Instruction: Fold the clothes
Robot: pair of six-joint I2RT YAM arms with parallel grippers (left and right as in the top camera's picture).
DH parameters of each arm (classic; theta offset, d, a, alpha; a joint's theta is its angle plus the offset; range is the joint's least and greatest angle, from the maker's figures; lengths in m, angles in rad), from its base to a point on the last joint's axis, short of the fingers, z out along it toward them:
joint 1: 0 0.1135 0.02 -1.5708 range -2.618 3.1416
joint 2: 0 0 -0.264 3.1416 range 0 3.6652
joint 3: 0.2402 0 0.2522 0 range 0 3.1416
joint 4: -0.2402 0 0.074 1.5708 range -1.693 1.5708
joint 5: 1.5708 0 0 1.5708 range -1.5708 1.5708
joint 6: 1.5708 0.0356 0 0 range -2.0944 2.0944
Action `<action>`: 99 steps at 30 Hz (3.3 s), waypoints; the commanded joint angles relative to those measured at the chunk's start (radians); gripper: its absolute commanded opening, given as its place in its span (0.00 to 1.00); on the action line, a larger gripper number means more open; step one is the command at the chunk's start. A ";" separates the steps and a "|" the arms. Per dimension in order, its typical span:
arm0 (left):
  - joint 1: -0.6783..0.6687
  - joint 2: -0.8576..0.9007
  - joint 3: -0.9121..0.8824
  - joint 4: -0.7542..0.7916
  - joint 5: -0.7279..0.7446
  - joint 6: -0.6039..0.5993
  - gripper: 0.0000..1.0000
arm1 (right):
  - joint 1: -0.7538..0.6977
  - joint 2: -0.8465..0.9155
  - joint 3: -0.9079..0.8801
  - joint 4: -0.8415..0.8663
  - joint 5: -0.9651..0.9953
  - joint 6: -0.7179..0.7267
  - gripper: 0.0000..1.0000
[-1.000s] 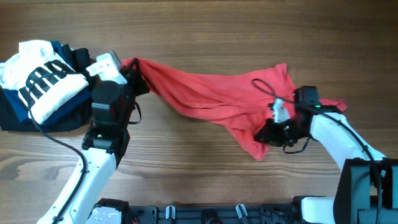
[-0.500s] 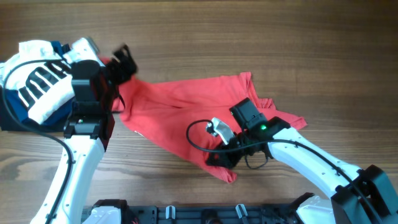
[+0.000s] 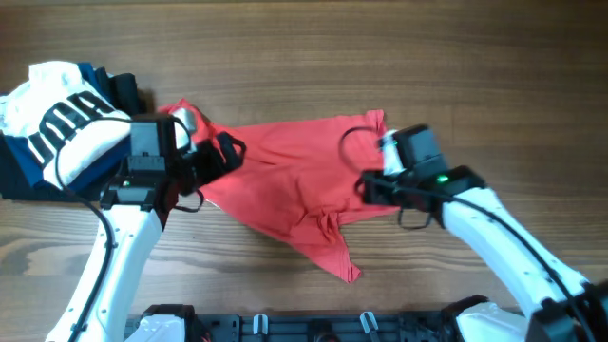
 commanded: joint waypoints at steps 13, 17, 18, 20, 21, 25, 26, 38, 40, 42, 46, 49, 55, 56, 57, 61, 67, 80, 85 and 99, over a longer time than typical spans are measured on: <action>-0.512 0.012 0.006 -0.123 -0.082 -0.175 1.00 | -0.221 -0.009 -0.027 -0.179 0.211 0.120 0.68; -0.601 0.060 0.006 -0.113 -0.127 -0.272 1.00 | -0.221 0.027 -0.064 -0.120 0.213 0.134 0.68; -0.618 0.078 0.006 -0.112 -0.140 -0.296 1.00 | -0.221 0.042 -0.069 -0.109 0.209 0.134 0.68; -0.646 0.123 0.006 -0.103 -0.155 -0.344 1.00 | -0.221 0.071 -0.070 -0.096 0.210 0.134 0.69; -0.653 0.142 0.006 -0.096 -0.154 -0.356 1.00 | -0.221 0.082 -0.070 -0.090 0.210 0.134 0.69; -0.694 0.240 0.006 -0.026 -0.154 -0.373 1.00 | -0.221 0.130 -0.069 -0.044 0.209 0.135 0.68; -0.703 0.270 0.006 0.006 -0.154 -0.373 1.00 | -0.221 0.138 -0.069 -0.034 0.210 0.134 0.68; -0.711 0.394 0.006 0.044 -0.163 -0.372 0.04 | -0.221 0.143 -0.069 0.024 0.214 0.157 0.04; -0.708 0.390 0.007 0.018 -0.178 -0.372 0.04 | -0.224 0.143 -0.069 0.028 0.219 0.157 0.04; -0.688 0.372 0.007 -0.045 -0.220 -0.364 0.04 | -0.246 0.142 -0.063 0.027 0.237 0.157 0.04; -0.607 0.287 0.007 -0.167 -0.290 -0.296 0.04 | -0.332 0.125 -0.026 0.004 0.240 0.122 0.04; -0.507 0.182 0.007 -0.203 -0.292 -0.187 0.04 | -0.420 0.092 0.039 -0.034 0.240 0.062 0.04; -0.364 -0.059 0.010 -0.179 -0.271 -0.041 0.04 | -0.500 0.006 0.155 -0.142 0.222 -0.025 0.04; -0.357 -0.082 0.010 -0.180 -0.272 -0.038 0.04 | -0.499 -0.004 0.156 -0.156 0.203 -0.028 0.04; -0.348 -0.114 0.010 -0.184 -0.271 -0.039 0.04 | -0.499 -0.011 0.156 -0.194 0.147 -0.033 0.04; -0.346 -0.154 0.010 -0.203 -0.275 -0.039 0.04 | -0.484 -0.010 0.123 -0.311 -0.047 -0.035 0.09; -0.346 -0.123 0.010 -0.210 -0.275 -0.039 0.06 | -0.378 -0.010 -0.011 -0.286 -0.154 -0.060 0.64; -0.346 -0.083 0.010 -0.210 -0.275 -0.039 0.08 | -0.209 -0.010 -0.227 -0.109 -0.173 0.129 0.59; -0.346 -0.083 0.010 -0.210 -0.275 -0.039 0.08 | -0.209 -0.010 -0.275 -0.049 -0.168 0.158 0.58; -0.346 -0.083 0.010 -0.210 -0.275 -0.039 0.08 | -0.209 0.002 -0.282 0.010 -0.117 0.204 0.04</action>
